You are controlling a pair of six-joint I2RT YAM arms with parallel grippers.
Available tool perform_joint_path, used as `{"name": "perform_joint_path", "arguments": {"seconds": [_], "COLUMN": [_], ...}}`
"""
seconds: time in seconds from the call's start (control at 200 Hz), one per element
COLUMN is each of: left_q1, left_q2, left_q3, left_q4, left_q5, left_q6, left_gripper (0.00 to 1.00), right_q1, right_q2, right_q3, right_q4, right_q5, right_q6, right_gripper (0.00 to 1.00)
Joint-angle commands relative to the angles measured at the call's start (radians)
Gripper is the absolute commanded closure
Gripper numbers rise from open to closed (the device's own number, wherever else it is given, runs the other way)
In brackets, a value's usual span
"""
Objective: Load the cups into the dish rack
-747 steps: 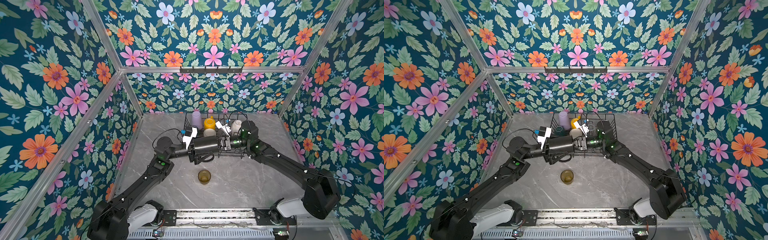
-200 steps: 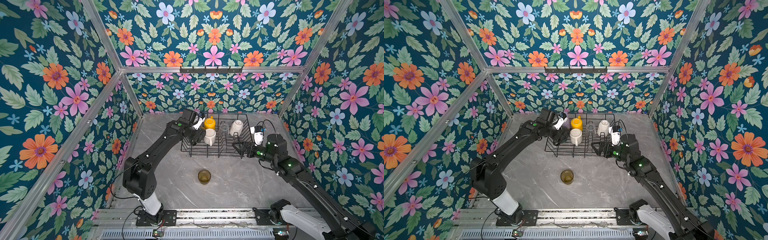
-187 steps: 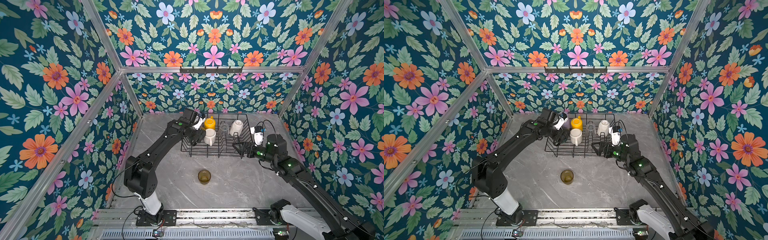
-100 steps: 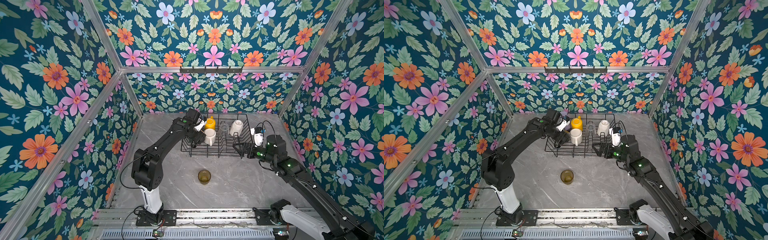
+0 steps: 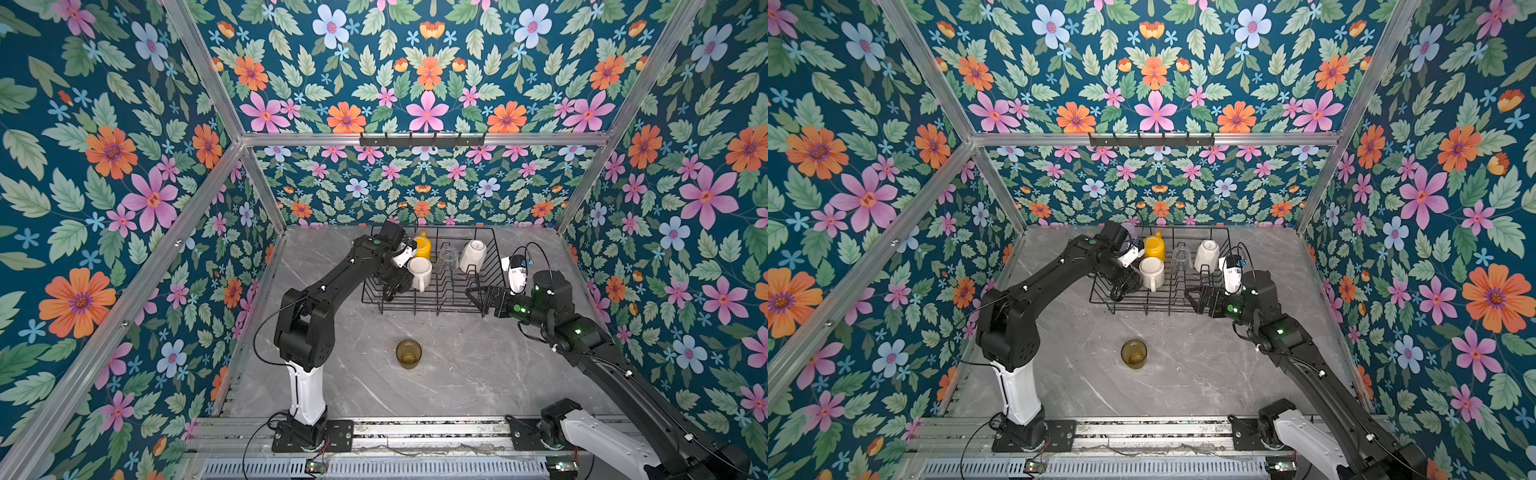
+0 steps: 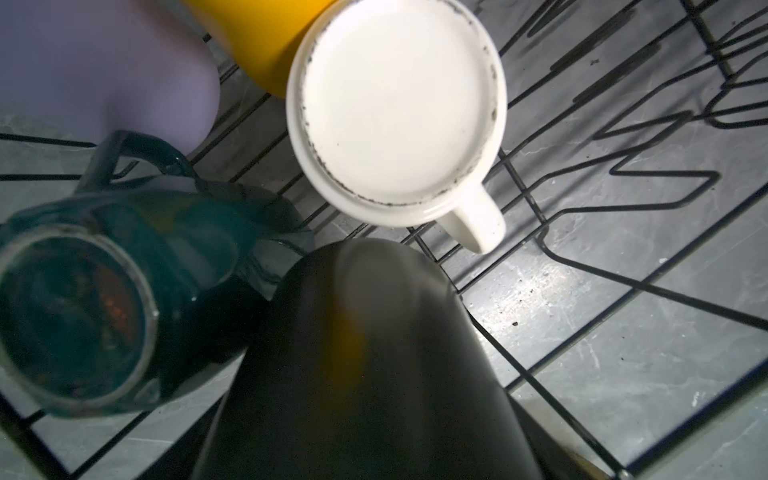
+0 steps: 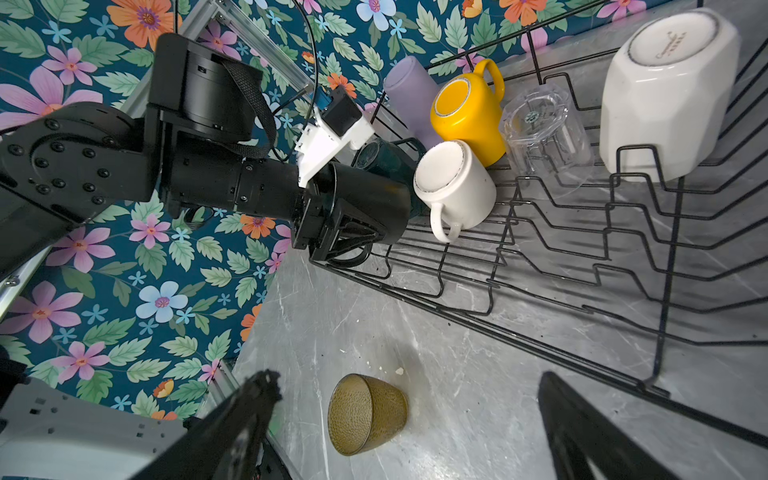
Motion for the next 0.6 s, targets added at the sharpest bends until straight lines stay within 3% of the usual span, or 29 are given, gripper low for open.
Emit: {"name": "perform_joint_path", "arguments": {"seconds": [0.0, 0.595], "left_q1": [0.001, 0.002], "left_q2": [0.008, 0.100], "left_q3": [0.012, 0.055], "left_q4": [0.000, -0.048], "left_q5": [-0.037, -0.090], "left_q6": [0.017, 0.008], "left_gripper": [1.00, 1.00], "right_q1": [0.000, -0.004], "right_q2": [0.002, 0.007], "right_q3": [0.001, -0.011], "right_q4": [0.021, 0.028], "right_q5": [-0.008, -0.018], "right_q6": [-0.004, 0.008], "right_gripper": [0.01, 0.01]}}
